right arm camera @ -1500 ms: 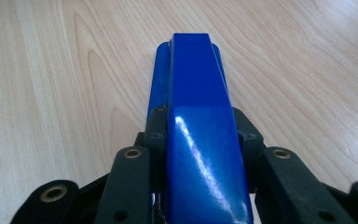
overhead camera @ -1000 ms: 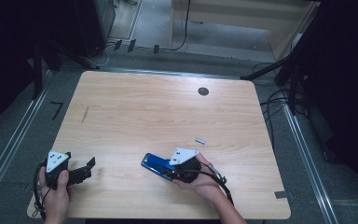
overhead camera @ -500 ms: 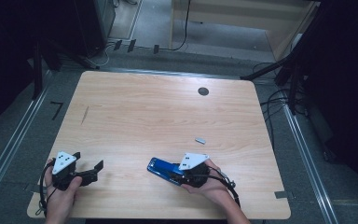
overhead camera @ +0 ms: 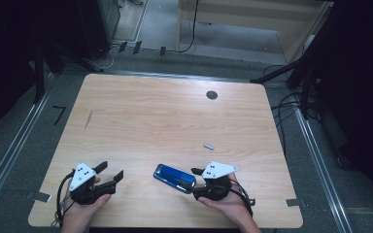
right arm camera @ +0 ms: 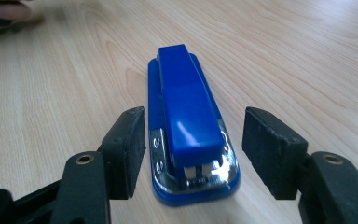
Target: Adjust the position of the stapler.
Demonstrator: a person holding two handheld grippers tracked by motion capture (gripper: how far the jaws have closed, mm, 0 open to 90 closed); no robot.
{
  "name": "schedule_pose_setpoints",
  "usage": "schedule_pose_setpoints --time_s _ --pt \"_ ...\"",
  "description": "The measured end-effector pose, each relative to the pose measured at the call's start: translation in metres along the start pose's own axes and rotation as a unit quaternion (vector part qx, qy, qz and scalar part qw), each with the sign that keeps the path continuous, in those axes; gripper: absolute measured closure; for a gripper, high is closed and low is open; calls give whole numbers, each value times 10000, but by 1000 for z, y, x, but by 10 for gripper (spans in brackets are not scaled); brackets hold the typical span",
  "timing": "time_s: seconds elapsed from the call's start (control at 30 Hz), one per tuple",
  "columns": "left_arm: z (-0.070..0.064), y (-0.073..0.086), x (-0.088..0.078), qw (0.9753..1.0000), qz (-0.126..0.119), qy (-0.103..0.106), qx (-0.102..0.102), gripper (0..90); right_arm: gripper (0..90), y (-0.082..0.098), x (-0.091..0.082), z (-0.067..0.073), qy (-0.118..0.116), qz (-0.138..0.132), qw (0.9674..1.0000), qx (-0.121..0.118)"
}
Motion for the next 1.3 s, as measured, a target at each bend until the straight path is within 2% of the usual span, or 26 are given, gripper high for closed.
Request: schedule_pose_setpoints --time_s 0.07,0.13,0.17,0.27,0.3,0.4,0.47,0.57,0.67,0.73,0.8,0.87,0.93,1.0,1.1,1.17,1.3 --pt "-9 -2 1 9999 -21 98 53 388 400 2 -5 -2 121 -58 9999 84" --pt "-16 -5 1 9998 -121 186 -27 451 399 5 -9 -3 202 -106 9996 181" --pt "-20 -6 1 9995 -168 243 -72 519 401 6 -11 -4 240 -125 9994 225" --pt "-30 -9 1 9992 -208 329 -57 599 422 7 -20 -5 228 -318 9983 437" --pt "-33 -8 2 9993 -163 338 -39 624 435 7 -24 -5 257 -402 9977 478" --pt "-46 -7 7 9985 -32 539 36 678 512 10 -34 -8 300 -575 9958 644" --pt "-53 -7 13 9984 59 564 2 702 555 14 -38 -10 311 -643 9942 807" --pt "-61 -8 21 9986 129 506 71 744 580 23 -37 -13 295 -490 9946 872" --pt "-72 -9 28 9977 189 634 151 800 600 24 -36 -17 361 -538 9929 1000" --pt "-79 -10 34 9968 230 724 235 830 617 24 -34 -18 374 -555 9923 1044" --pt "-87 -11 39 9957 266 851 255 861 649 26 -31 -17 351 -593 9929 967" --pt "-95 -12 43 9944 339 971 236 874 674 29 -28 -13 247 -471 9937 989" --pt "-102 -13 47 9934 395 1046 260 889 708 33 -24 -12 302 -320 9941 994" --pt "-107 -13 51 9924 481 1086 315 900 728 32 -21 -12 311 -303 9940 1000" --pt "-112 -12 55 9903 569 1184 447 900 766 33 -18 -11 342 -194 9951 910" --pt "-115 -13 59 9894 577 1251 468 900 792 32 -18 -11 448 -228 9951 853" --pt "-123 -15 64 9877 575 1317 624 900 837 33 -16 -12 389 -230 9945 947"
Point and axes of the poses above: each handheld gripper's, and its own axes: x roughly forward along the jaws, y roughly out of its underside, z roughly to its left, the point moved 9 cm from there along x, roughly forward along the jaws, and after that the axes turned 14 degrees about x, right-handed, at the moved point
